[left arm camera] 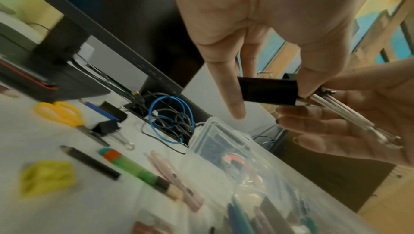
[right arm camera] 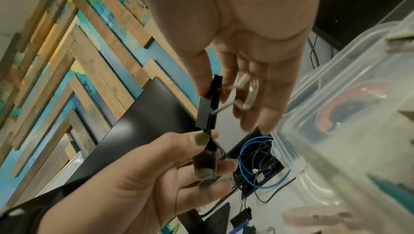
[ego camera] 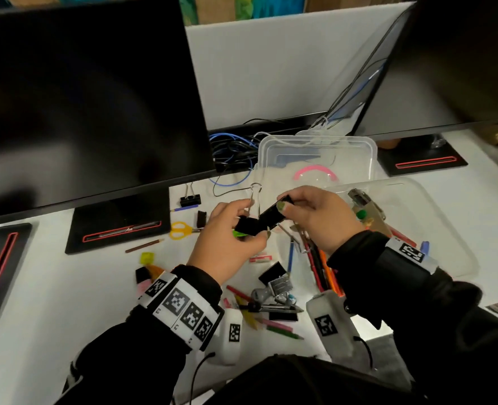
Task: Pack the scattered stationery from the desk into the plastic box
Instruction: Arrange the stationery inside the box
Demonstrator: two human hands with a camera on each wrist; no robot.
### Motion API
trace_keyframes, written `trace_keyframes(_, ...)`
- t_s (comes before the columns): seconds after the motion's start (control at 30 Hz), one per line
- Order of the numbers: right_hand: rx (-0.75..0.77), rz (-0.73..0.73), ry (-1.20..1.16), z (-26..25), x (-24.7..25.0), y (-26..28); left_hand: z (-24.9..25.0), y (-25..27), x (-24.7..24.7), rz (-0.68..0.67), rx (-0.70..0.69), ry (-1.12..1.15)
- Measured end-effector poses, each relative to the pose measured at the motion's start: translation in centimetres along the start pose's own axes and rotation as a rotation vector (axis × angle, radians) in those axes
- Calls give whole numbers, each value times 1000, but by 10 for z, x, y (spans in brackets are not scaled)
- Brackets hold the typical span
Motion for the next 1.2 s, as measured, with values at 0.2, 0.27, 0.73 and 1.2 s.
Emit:
trace_keyframes(0.2,-46,-74,60,0,62,-2,32,-16,-50,-50,-64,123)
trace_keyframes(0.27,0,-55,293,4,86,-8,37,-17,-66,-67,-74,121)
trace_keyframes(0.73,-30,-314,1105,48,137,-14,67,-1,-131,-283,-130,-224)
trace_keyframes(1.2,37,-441,1457,74,111,-24,79,4,-164,-506,-83,-457)
Point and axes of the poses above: each hand's wrist, its own y-axis away from the middle knuckle, its own x-axis out of the back of the hand, z = x × y, the point moved 5 cm from there along -y, towards the middle knuckle, and after that the axes turned 8 degrees about -x, right-handed, at the moved point
